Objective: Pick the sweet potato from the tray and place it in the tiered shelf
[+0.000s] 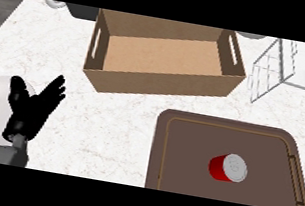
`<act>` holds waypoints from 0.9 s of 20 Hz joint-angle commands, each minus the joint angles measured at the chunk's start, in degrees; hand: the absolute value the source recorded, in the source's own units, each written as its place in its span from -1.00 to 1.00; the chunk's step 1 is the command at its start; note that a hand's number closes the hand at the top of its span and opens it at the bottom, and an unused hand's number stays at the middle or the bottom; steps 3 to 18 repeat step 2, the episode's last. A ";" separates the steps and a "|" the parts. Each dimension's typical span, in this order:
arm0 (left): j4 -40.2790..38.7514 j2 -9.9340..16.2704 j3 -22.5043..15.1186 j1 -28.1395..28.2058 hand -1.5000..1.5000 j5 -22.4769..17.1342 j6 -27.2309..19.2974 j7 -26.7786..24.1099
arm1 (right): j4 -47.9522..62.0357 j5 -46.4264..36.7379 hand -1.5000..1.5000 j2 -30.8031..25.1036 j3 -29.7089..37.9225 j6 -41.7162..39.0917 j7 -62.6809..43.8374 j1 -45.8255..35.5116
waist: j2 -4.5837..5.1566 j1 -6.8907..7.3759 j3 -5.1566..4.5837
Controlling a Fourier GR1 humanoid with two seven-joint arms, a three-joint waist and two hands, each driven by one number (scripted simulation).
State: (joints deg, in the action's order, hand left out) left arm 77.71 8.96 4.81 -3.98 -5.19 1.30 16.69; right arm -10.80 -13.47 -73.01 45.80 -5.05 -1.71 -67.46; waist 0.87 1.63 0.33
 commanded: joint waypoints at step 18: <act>0.66 -0.54 -0.20 0.06 0.00 -0.10 -0.37 0.74 | 1.43 2.44 -1.00 -4.54 2.50 -6.37 1.00 3.62 | 0.18 0.15 0.05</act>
